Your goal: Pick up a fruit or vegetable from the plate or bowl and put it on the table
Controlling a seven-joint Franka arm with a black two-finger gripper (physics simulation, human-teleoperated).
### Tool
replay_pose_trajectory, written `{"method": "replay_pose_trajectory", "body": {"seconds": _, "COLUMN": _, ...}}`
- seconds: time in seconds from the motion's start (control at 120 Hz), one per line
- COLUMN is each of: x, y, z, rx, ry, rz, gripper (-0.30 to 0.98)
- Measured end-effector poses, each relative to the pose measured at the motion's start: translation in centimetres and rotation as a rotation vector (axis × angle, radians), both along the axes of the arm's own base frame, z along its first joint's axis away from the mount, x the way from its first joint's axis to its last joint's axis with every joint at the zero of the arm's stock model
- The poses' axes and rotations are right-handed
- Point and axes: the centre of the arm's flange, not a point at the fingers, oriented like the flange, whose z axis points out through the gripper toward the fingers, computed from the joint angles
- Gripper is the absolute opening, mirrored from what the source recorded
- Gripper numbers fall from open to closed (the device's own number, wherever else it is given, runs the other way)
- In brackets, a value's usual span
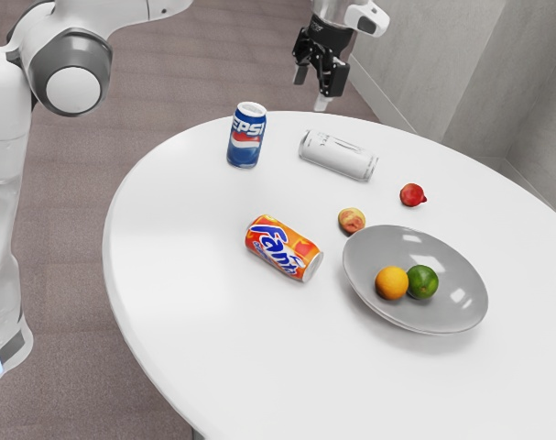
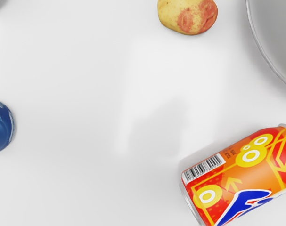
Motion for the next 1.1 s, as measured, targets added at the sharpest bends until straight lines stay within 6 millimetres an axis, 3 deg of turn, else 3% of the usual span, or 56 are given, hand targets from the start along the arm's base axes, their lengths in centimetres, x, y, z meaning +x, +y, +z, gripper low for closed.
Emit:
{"method": "replay_pose_trajectory", "body": {"seconds": 0.2, "x": -0.1, "y": 0.0, "z": 0.4, "rx": 0.002, "ry": -0.009, "rz": 0.0, "gripper": 0.69}}
{"method": "replay_pose_trajectory", "body": {"seconds": 0.292, "x": -2.9, "y": -0.5, "z": 5.8, "rx": 0.008, "ry": -0.118, "rz": -0.008, "gripper": 0.69}}
{"method": "replay_pose_trajectory", "body": {"seconds": 0.333, "x": -4.0, "y": -1.6, "z": 8.4, "rx": 0.006, "ry": -0.176, "rz": -0.033, "gripper": 0.69}}
{"method": "replay_pose_trajectory", "body": {"seconds": 0.417, "x": -3.7, "y": -5.9, "z": 9.4, "rx": -0.003, "ry": -0.224, "rz": -0.121, "gripper": 0.69}}
{"method": "replay_pose_trajectory", "body": {"seconds": 0.475, "x": -1.5, "y": -9.0, "z": 7.6, "rx": -0.01, "ry": -0.221, "rz": -0.18, "gripper": 0.69}}
{"method": "replay_pose_trajectory", "body": {"seconds": 0.592, "x": 4.9, "y": -12.6, "z": 0.8, "rx": -0.02, "ry": -0.189, "rz": -0.242, "gripper": 0.69}}
{"method": "replay_pose_trajectory", "body": {"seconds": 0.792, "x": 10.6, "y": -17.9, "z": -6.9, "rx": -0.026, "ry": -0.191, "rz": -0.317, "gripper": 0.69}}
{"method": "replay_pose_trajectory", "body": {"seconds": 0.875, "x": 12.3, "y": -18.5, "z": -9.4, "rx": -0.023, "ry": -0.201, "rz": -0.321, "gripper": 0.69}}
{"method": "replay_pose_trajectory", "body": {"seconds": 1.1, "x": 16.7, "y": -17.5, "z": -15.3, "rx": 0.024, "ry": -0.238, "rz": -0.301, "gripper": 0.69}}
